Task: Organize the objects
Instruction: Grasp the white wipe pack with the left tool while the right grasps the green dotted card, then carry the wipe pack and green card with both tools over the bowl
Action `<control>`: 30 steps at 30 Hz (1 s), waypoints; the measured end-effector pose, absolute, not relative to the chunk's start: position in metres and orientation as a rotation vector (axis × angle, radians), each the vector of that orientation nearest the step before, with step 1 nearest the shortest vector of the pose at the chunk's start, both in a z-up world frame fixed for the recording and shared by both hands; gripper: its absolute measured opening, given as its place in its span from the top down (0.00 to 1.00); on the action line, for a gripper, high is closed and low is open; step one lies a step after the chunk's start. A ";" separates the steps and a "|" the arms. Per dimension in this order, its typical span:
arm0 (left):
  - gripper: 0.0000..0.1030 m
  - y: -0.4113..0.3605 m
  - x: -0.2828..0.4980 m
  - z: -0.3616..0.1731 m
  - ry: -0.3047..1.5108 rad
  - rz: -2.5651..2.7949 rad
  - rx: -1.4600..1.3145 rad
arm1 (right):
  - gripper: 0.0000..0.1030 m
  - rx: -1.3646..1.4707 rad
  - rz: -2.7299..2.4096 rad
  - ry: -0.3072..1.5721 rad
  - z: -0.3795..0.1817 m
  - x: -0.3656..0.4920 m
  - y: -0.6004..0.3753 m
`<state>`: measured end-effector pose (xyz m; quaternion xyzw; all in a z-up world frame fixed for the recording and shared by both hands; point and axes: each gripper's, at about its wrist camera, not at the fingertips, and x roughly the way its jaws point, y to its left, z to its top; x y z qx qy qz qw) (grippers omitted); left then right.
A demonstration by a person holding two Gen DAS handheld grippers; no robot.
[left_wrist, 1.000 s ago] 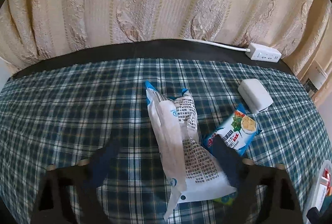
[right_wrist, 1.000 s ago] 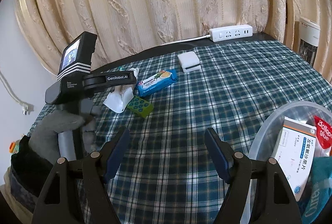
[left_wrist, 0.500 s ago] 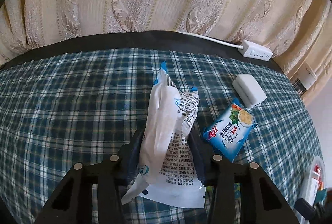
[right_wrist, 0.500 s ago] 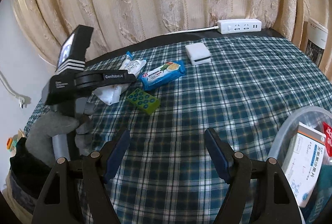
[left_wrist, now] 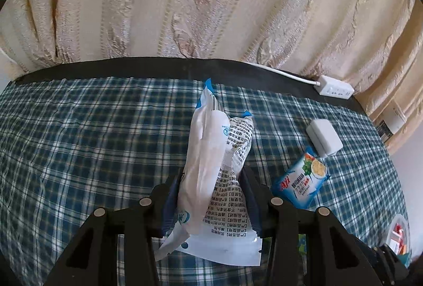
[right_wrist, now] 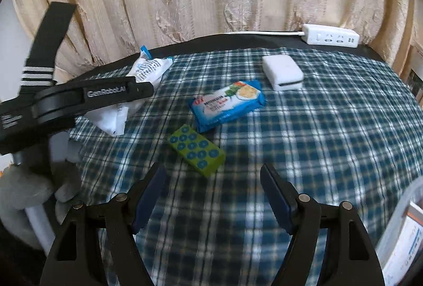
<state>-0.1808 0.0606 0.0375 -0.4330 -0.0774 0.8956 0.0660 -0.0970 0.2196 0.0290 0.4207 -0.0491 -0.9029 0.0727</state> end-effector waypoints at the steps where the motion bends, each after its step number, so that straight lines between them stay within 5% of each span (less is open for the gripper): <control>1: 0.54 0.058 -0.181 0.038 -0.240 2.708 -1.304 | 0.27 1.262 -2.711 -0.134 0.028 -0.100 0.217; 16: 0.54 0.048 -0.184 0.039 -0.285 2.717 -1.317 | 0.32 1.283 -2.704 0.005 0.009 -0.137 0.198; 21: 0.54 0.049 -0.184 0.038 -0.280 2.717 -1.322 | 0.43 1.286 -2.697 0.097 0.003 -0.135 0.188; 26: 0.54 0.050 -0.184 0.038 -0.273 2.715 -1.320 | 0.66 1.273 -2.696 0.155 0.004 -0.132 0.182; 30: 0.54 0.052 -0.183 0.039 -0.265 2.712 -1.315 | 0.71 1.269 -2.695 0.154 0.004 -0.129 0.180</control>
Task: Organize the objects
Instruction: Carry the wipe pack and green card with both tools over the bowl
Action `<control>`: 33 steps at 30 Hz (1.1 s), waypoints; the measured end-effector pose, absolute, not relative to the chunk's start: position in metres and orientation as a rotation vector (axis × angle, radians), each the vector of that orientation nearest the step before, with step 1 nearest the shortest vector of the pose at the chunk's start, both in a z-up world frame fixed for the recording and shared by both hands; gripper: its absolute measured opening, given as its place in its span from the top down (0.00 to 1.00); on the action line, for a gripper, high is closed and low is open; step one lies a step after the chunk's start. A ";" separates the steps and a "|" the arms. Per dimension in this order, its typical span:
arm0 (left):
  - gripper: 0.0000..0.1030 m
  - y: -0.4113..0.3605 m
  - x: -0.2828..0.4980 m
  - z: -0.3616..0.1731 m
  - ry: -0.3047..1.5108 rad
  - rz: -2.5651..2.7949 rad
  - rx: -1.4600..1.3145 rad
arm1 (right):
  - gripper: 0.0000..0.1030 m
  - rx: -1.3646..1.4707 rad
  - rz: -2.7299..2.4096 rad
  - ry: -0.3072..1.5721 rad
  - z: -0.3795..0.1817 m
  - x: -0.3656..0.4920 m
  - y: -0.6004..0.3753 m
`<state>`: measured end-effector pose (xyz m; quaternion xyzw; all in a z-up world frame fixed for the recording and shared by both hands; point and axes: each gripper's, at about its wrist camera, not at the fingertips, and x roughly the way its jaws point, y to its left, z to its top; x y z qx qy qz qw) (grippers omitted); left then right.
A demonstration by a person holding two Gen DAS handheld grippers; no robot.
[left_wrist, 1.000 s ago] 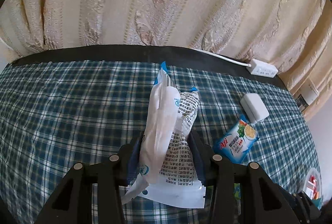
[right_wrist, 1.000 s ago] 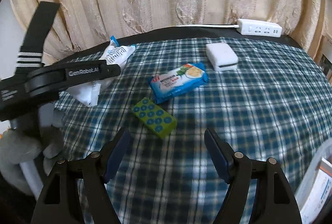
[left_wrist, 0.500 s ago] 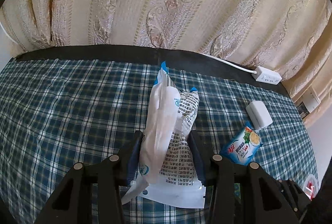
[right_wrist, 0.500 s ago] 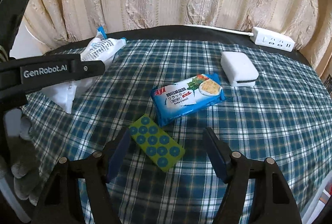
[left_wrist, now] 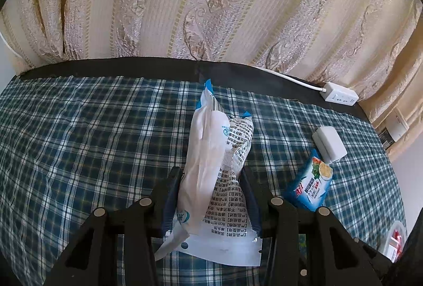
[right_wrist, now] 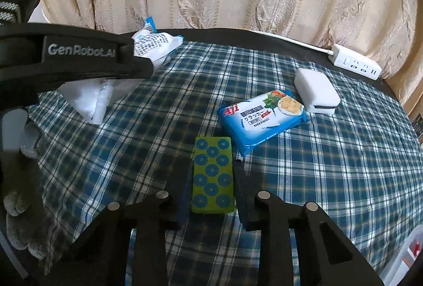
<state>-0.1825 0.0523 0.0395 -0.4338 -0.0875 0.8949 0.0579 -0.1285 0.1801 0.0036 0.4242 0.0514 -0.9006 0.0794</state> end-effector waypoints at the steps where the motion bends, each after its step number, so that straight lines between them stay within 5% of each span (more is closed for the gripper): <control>1: 0.54 0.053 -0.182 0.040 -0.262 2.712 -1.313 | 0.71 1.269 -2.693 0.150 0.004 -0.127 0.180; 33: 0.54 0.139 -0.105 0.094 -0.004 2.608 -1.009 | 0.71 1.095 -2.885 -0.131 0.074 -0.019 0.245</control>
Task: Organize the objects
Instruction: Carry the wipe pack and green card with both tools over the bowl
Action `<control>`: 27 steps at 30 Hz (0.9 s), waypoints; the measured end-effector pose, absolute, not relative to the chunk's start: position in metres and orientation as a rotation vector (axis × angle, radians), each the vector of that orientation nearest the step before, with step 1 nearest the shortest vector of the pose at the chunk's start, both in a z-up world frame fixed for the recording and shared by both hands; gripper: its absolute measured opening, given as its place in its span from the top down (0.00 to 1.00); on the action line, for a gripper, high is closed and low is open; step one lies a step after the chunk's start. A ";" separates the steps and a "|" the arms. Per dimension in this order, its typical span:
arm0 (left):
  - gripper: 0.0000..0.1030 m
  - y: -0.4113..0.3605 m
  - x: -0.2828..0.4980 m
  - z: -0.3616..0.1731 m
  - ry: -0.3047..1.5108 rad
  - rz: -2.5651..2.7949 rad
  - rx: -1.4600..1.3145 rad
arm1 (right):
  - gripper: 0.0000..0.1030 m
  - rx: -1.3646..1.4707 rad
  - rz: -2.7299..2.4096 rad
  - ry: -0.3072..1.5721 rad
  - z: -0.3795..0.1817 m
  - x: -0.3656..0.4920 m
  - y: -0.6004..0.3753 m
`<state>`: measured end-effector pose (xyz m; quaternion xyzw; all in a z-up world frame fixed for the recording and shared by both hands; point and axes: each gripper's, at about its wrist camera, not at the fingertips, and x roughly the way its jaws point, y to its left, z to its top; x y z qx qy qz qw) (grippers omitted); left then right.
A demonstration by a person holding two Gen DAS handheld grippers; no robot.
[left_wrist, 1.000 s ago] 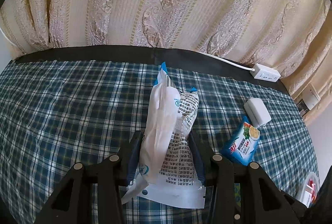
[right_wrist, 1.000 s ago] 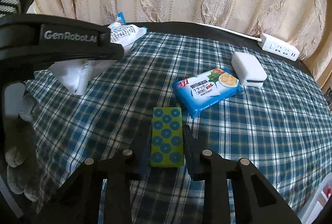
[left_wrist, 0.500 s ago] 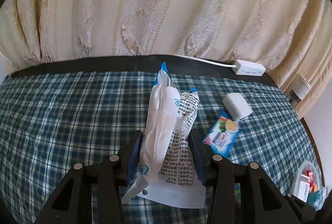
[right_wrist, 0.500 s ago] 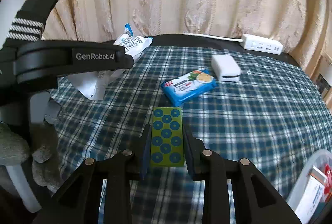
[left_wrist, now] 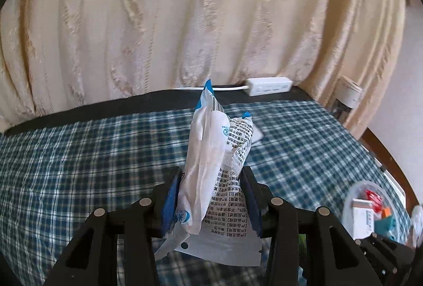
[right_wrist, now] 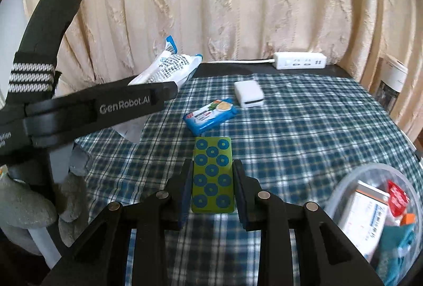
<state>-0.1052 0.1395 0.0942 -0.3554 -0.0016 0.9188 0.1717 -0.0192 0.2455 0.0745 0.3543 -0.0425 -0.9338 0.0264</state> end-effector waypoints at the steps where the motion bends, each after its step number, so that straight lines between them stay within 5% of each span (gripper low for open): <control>1: 0.54 0.143 -0.101 0.096 0.004 2.599 -0.998 | 0.71 1.089 -2.893 -0.140 0.076 -0.016 0.248; 27: 0.54 0.237 -0.016 0.122 0.223 2.419 -0.843 | 0.71 0.986 -3.096 -0.378 0.101 0.079 0.352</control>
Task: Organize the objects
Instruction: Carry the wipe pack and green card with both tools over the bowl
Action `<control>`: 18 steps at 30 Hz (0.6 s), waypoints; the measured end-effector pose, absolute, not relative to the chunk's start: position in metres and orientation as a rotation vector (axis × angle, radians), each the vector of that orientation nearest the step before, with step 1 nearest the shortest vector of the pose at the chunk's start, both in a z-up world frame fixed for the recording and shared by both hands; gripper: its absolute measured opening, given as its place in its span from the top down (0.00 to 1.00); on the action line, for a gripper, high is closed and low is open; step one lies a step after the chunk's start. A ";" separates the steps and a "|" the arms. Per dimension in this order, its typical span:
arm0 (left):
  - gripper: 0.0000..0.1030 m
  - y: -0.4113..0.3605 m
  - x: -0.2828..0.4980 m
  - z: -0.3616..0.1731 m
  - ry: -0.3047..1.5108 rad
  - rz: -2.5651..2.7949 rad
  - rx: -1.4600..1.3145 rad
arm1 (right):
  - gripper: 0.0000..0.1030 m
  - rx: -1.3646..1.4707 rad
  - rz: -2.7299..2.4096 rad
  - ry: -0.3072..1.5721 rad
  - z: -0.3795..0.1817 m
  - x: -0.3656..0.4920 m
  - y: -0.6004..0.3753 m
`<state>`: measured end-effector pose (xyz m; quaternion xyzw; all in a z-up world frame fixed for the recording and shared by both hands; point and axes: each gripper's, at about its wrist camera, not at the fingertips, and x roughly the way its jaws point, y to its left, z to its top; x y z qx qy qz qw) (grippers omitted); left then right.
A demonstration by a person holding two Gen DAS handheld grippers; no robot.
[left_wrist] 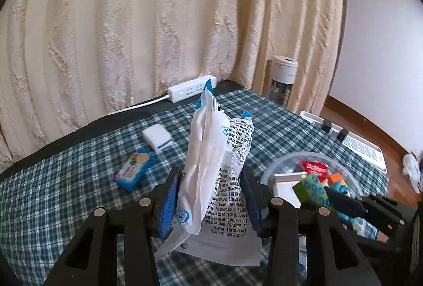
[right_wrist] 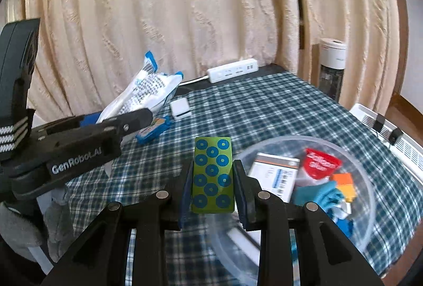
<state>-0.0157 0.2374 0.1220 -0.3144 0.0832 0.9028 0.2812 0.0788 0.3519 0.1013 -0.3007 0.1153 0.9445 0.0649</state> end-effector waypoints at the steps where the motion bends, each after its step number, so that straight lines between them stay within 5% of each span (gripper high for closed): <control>1: 0.54 0.243 -0.013 0.120 0.234 2.410 -0.845 | 0.71 -0.903 2.846 0.356 0.101 0.081 0.356; 18: 0.54 0.313 0.015 0.094 0.342 2.276 -0.903 | 0.71 -0.866 2.704 0.499 0.079 0.130 0.437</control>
